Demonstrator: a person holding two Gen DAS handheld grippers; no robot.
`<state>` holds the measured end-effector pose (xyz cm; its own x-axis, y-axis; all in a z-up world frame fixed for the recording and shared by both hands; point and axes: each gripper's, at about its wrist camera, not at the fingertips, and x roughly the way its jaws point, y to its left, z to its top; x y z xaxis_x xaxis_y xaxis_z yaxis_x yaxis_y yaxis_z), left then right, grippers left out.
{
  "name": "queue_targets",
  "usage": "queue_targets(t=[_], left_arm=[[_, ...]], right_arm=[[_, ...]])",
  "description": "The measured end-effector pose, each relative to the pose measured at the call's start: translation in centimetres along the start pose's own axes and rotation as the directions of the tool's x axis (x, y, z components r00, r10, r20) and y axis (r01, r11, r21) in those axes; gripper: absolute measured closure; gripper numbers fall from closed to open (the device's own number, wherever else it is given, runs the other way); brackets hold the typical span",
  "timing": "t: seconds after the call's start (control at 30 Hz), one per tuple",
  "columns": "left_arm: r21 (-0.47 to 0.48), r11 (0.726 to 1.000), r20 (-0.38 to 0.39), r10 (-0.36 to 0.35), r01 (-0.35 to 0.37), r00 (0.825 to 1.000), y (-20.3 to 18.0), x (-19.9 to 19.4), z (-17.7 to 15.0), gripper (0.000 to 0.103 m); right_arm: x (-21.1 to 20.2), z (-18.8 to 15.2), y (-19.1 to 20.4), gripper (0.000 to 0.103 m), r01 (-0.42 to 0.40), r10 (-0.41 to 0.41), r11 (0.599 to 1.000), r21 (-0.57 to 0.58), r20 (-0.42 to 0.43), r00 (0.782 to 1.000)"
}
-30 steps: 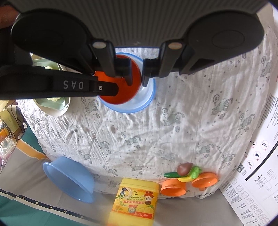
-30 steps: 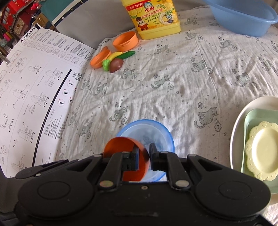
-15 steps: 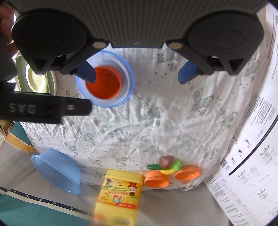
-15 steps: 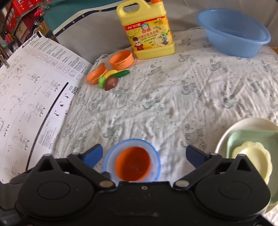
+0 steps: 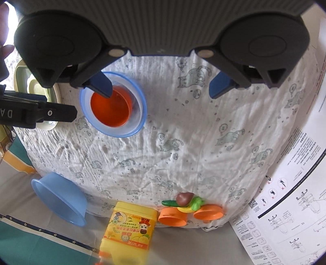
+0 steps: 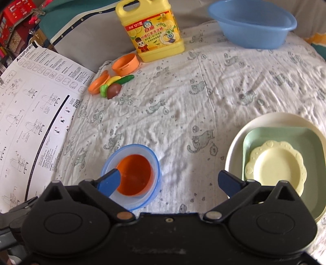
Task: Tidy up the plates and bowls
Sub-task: 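Open both grippers to release the orange bowl, then close both grippers on the rim of the nested bowls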
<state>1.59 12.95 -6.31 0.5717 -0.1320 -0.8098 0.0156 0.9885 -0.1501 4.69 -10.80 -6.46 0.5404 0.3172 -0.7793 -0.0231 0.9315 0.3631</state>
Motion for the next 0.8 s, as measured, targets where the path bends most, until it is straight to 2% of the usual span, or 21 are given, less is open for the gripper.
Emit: queue_targets(t=[0.3, 0.53, 0.8], left_arm=[[0.039, 0.999, -0.004, 0.009, -0.009, 1.0, -1.4, 1.0, 0.0, 0.0], [0.024, 1.0, -0.013, 0.008, -0.008, 1.0, -1.1, 1.7, 0.5, 0.0], [-0.011, 0.999, -0.038, -0.051, 0.05, 0.998, -0.6, 2.7, 0.9, 0.001]], right_arm=[[0.3, -0.2, -0.6, 0.0, -0.018, 0.019, 0.999, 0.029, -0.008, 1.0], [1.0, 0.0, -0.8, 0.0, -0.03, 0.031, 0.998, 0.055, -0.031, 0.999], [2.4, 0.8, 0.3, 0.0, -0.043, 0.047, 0.998, 0.053, -0.07, 0.996]])
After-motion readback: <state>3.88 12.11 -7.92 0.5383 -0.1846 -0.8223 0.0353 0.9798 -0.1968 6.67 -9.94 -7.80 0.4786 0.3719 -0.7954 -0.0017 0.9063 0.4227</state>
